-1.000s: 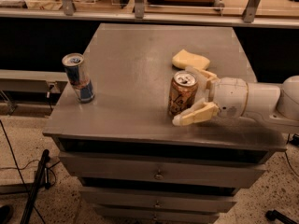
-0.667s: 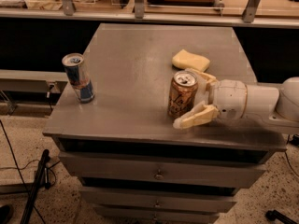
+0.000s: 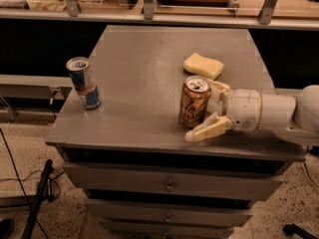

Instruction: Knock orange can over

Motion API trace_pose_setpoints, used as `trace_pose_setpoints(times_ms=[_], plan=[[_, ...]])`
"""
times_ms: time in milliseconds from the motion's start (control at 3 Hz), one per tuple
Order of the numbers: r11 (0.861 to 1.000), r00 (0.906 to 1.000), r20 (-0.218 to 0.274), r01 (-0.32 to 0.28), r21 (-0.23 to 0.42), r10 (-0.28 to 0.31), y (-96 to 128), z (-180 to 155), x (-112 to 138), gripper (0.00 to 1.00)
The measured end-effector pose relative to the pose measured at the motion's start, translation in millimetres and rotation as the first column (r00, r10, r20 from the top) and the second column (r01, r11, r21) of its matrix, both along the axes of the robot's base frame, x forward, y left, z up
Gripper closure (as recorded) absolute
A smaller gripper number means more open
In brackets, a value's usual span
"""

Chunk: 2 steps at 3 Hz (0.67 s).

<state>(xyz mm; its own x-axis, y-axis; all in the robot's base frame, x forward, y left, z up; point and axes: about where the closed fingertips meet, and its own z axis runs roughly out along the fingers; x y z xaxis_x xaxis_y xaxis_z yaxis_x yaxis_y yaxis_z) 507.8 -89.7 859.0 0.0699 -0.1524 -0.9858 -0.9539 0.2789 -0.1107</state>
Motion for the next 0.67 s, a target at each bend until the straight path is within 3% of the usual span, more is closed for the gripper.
trace_pose_setpoints(times_ms=[333, 667], plan=[[1.000, 1.0000, 0.005, 0.007, -0.015, -0.007, -2.6, -4.8, 0.6, 0.15], [1.000, 0.9999, 0.006, 0.012, -0.024, -0.012, -3.9, -7.7, 1.0, 0.38]])
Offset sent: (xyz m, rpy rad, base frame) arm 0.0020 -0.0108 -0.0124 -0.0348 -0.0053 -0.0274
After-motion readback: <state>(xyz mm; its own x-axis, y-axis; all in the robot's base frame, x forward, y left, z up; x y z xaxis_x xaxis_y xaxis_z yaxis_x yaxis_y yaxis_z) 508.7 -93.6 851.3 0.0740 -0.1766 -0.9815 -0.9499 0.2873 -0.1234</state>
